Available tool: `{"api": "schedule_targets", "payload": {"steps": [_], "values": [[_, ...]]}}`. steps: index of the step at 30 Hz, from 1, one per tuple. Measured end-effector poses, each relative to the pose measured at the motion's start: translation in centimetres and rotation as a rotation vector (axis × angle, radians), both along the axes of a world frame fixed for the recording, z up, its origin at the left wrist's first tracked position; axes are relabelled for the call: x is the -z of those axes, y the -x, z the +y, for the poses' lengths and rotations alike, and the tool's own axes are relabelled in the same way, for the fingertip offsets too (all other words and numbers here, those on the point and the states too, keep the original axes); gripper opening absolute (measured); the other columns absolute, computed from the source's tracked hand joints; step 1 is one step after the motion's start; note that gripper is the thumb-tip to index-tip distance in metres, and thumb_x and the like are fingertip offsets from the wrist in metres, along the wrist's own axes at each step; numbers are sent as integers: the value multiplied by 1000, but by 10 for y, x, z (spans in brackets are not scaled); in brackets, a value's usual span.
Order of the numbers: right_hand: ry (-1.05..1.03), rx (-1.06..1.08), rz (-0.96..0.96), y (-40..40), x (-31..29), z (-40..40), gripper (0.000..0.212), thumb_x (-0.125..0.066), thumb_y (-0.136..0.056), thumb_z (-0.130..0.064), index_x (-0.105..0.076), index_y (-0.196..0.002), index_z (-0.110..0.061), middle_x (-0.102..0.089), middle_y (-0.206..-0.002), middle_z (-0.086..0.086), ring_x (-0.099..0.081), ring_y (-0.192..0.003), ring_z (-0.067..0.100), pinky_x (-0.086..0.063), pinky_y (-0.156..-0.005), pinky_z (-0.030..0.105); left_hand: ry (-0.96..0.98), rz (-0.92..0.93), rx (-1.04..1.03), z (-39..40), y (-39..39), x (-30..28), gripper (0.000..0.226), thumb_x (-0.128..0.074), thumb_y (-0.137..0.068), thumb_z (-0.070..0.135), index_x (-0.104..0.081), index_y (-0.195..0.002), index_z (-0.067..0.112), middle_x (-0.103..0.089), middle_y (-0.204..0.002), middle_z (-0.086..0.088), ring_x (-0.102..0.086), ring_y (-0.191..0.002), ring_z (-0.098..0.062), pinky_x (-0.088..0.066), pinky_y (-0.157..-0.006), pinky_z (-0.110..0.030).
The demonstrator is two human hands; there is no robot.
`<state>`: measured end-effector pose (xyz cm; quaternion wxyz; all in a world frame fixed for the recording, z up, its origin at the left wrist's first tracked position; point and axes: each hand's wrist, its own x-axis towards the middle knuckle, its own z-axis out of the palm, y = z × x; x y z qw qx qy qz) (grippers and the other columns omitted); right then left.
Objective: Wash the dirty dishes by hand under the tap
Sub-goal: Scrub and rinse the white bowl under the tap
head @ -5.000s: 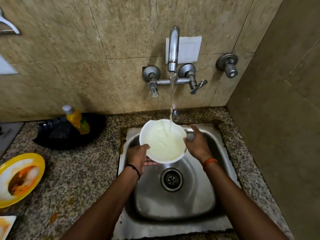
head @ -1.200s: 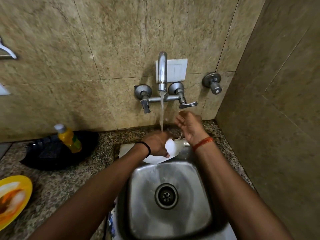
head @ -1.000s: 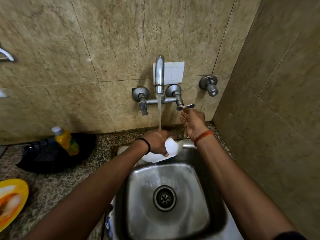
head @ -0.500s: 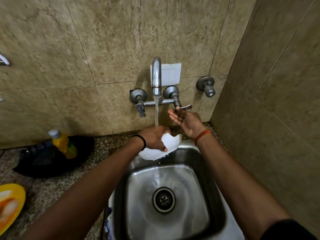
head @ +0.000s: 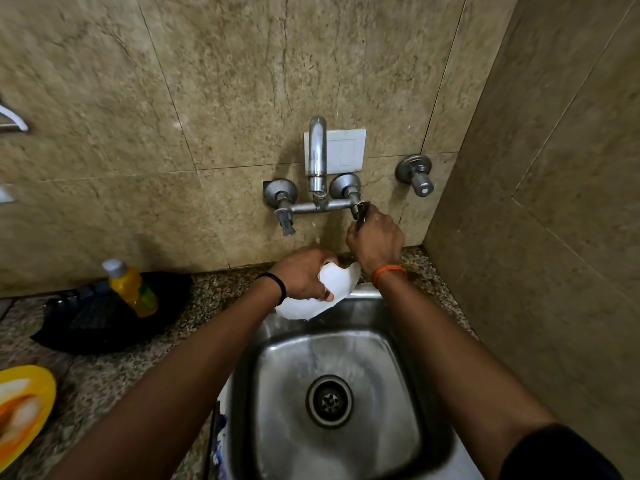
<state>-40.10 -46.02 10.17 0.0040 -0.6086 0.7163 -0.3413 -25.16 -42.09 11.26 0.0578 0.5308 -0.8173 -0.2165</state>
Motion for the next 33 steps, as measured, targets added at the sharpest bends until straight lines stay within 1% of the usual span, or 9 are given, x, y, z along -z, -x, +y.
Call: {"api": "schedule_targets", "payload": {"steps": [4, 7, 10, 13, 17, 22, 26, 29, 33], "values": [[-79, -89, -11, 7, 8, 2, 46, -54, -91, -27, -45, -135, -16, -68, -111, 11, -65, -101, 31, -51, -82, 38, 54, -16, -14, 7, -4, -1, 62, -81, -69, 36, -57, -125, 26, -64, -121, -2, -58, -107, -23, -42, -80, -28], [-374, -114, -150, 11, 22, 11, 63, -56, -91, -42, -37, -141, -8, -62, -125, 15, -58, -114, 36, -48, -94, 41, 128, -42, -28, 17, -6, -1, 62, -80, -70, 37, -56, -126, 29, -65, -120, -3, -59, -107, -24, -44, -80, -30], [-692, -165, -674, 12, 36, 31, 53, -52, -89, -58, -60, -117, -14, -63, -122, 13, -62, -106, 34, -52, -92, 46, 259, -110, -33, 31, -5, 4, 62, -76, -72, 36, -53, -129, 35, -66, -118, -5, -61, -104, -27, -47, -79, -32], [-1034, -279, -1231, 19, 42, 53, 45, -52, -91, -52, -60, -106, -9, -68, -107, 23, -68, -90, 37, -59, -74, 46, 408, -191, 9, 48, -4, 10, 55, -70, -77, 33, -51, -129, 37, -67, -114, -4, -63, -101, -26, -48, -78, -32], [-913, -303, -1493, 27, 49, 72, 25, -47, -95, -16, -56, -112, 0, -73, -93, 24, -74, -80, 33, -60, -61, 38, 588, -186, 113, 71, -8, 22, 39, -64, -82, 32, -58, -120, 36, -71, -106, 3, -65, -93, -18, -35, -65, -23], [-637, -238, -1039, 21, 49, 97, 44, -46, -88, -2, -48, -131, -12, -64, -117, 21, -67, -96, 38, -59, -75, 53, 199, 22, 127, 92, -11, 44, 35, -68, -83, 31, -60, -117, 31, -69, -110, 5, -64, -97, -16, -46, -71, -27], [-396, -243, -240, 32, 45, 122, 55, -50, -86, -7, -37, -139, -18, -59, -126, 15, -59, -109, 34, -43, -80, 27, -266, 667, -205, 101, -16, 45, 33, -76, -80, 27, -68, -109, 15, -71, -110, -3, -67, -100, -20, -56, -86, -31], [-256, -282, -41, 38, 50, 143, 65, -43, -85, 0, -28, -145, -22, -55, -130, 19, -58, -111, 37, -48, -84, 38, -592, 1000, -607, 96, -18, 37, 45, -53, -91, 51, -63, -110, 11, -69, -112, -12, -67, -101, -30, -54, -84, -40], [-14, -342, 292, 42, 56, 164, 67, -47, -90, -2, -23, -151, -18, -50, -137, 13, -59, -110, 27, -51, -88, 37, -1021, 1386, -671, 94, -14, 26, 76, -35, -90, 67, -52, -120, 0, -60, -121, -26, -57, -116, -42, -45, -98, -51]]}}
